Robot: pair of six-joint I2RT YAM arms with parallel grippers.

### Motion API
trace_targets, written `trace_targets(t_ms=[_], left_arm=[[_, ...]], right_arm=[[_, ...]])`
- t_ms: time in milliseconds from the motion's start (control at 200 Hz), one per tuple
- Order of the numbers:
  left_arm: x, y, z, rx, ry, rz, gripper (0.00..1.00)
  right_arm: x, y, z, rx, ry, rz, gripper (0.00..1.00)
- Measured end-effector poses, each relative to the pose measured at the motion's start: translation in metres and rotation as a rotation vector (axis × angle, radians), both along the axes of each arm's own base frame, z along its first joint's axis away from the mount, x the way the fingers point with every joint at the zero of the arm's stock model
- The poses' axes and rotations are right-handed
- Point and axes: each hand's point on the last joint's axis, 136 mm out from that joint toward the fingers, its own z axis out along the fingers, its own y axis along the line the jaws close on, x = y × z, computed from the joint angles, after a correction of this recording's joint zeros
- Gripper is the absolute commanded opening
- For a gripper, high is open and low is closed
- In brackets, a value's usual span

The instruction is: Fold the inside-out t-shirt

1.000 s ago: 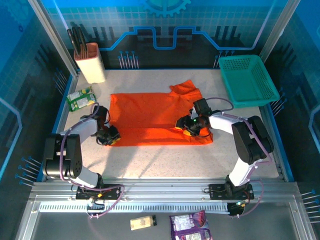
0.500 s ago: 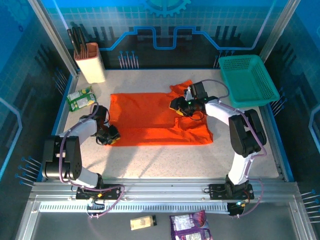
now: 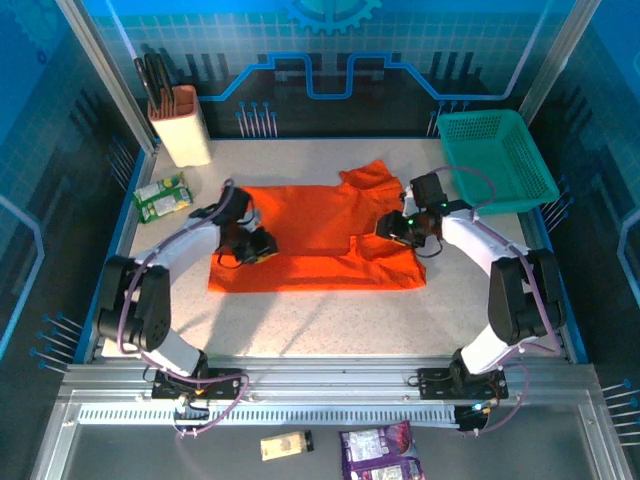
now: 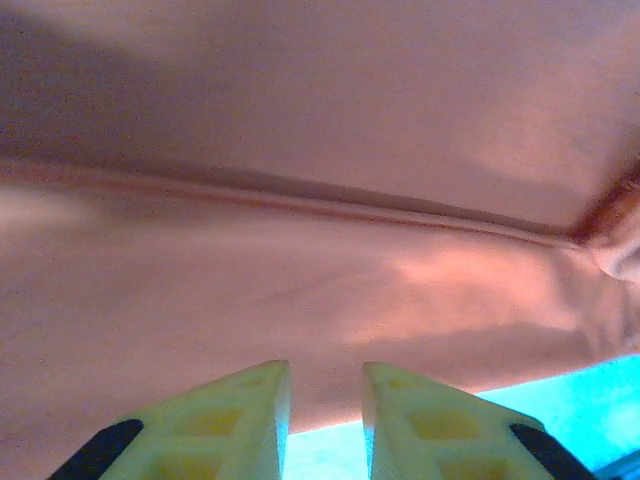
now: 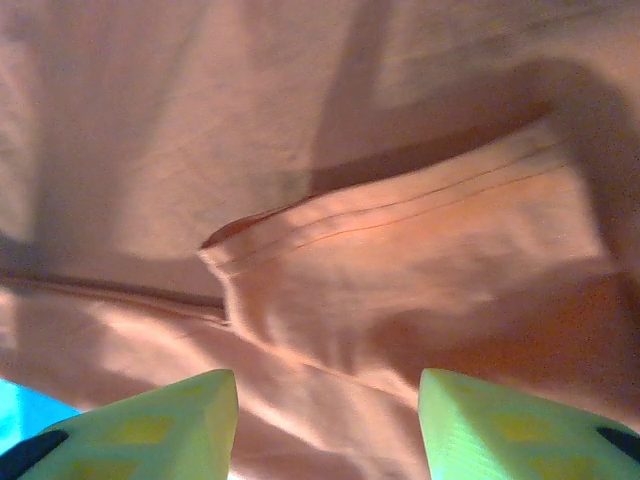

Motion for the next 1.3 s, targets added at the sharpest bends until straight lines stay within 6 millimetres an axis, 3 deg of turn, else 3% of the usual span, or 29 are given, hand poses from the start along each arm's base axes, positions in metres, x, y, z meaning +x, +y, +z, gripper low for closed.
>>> trace_targets(t_ms=[215,405,535,660,825,1026,1301], left_arm=[[0.032,-0.084,0.000,-0.015,-0.068,-0.210,0.28],[0.052,-0.143,-0.003,-0.020,-0.118,-0.350,0.34],[0.056,-0.171,-0.001,-0.018,-0.153,-0.431,0.36],[0.056,-0.184,-0.005,-0.003,-0.157,-0.472,0.37],[0.057,-0.187,-0.017,0.022,-0.130,-0.492,0.36],[0.062,-0.193,-0.025,0.030,-0.122,-0.504,0.31],[0.068,-0.195,-0.026,0.055,-0.134,-0.496,0.07]], right_arm=[[0.005,-0.031,-0.011,-0.114,-0.011,0.085,0.39],[0.029,-0.034,-0.024,-0.180,-0.021,0.170,0.35],[0.045,-0.034,-0.037,-0.195,-0.015,0.208,0.33],[0.056,-0.033,-0.051,-0.202,0.003,0.229,0.34],[0.061,-0.032,-0.063,-0.208,0.020,0.246,0.33],[0.062,-0.031,-0.064,-0.208,0.019,0.262,0.16],[0.060,-0.031,-0.052,-0.206,0.007,0.263,0.04]])
